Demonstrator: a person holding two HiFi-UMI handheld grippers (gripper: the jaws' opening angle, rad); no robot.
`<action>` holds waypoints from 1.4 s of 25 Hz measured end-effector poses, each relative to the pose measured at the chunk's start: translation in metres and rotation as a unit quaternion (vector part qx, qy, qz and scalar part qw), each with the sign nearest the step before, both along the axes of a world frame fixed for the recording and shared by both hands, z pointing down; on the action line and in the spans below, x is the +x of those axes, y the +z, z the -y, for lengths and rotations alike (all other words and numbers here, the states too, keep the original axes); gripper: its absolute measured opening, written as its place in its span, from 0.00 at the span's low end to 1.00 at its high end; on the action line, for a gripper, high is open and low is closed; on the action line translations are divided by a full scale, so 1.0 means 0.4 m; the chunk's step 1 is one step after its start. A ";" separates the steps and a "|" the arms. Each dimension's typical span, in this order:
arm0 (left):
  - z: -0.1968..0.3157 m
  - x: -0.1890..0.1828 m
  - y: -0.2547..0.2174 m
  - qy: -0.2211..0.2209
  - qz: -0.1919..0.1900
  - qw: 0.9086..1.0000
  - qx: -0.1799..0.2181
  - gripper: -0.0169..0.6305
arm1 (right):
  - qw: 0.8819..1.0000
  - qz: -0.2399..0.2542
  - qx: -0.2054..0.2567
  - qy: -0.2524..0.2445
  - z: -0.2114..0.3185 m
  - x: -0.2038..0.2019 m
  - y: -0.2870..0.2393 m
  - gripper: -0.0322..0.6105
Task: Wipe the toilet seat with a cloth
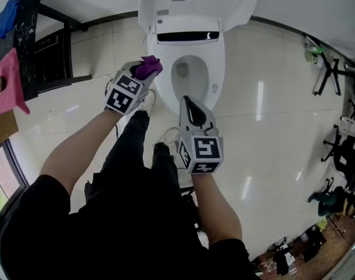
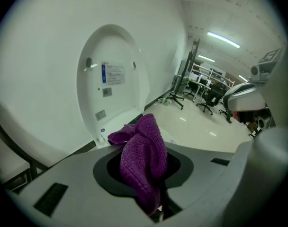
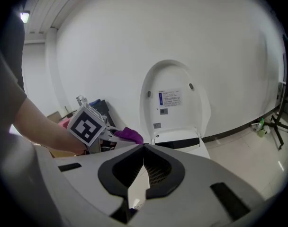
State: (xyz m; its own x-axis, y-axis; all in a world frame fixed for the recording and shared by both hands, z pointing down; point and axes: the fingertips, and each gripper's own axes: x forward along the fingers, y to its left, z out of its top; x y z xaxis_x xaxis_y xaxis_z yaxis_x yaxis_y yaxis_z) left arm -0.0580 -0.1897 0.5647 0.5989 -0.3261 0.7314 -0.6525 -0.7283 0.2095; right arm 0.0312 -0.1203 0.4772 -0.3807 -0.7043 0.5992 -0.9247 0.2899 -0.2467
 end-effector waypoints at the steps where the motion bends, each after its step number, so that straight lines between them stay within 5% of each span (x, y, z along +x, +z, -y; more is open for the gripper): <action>1: 0.021 0.002 0.042 0.004 0.006 1.000 -0.006 0.17 | 1.000 -0.001 -0.007 0.007 0.018 0.000 0.032 0.08; 9: 0.145 0.014 0.376 0.031 0.067 0.997 -0.033 0.17 | 0.998 0.015 -0.061 0.017 0.091 -0.040 0.279 0.08; 18: 0.194 0.043 0.605 0.061 0.128 0.989 -0.031 0.17 | 0.995 0.024 -0.082 0.045 0.107 -0.024 0.418 0.08; 26: 0.211 0.044 0.717 0.086 0.189 0.978 -0.011 0.17 | 0.993 0.032 -0.093 0.060 0.079 -0.006 0.462 0.08; 35: 0.191 0.072 0.734 0.118 0.198 0.973 -0.006 0.17 | 0.992 0.040 -0.100 0.068 0.046 0.008 0.474 0.08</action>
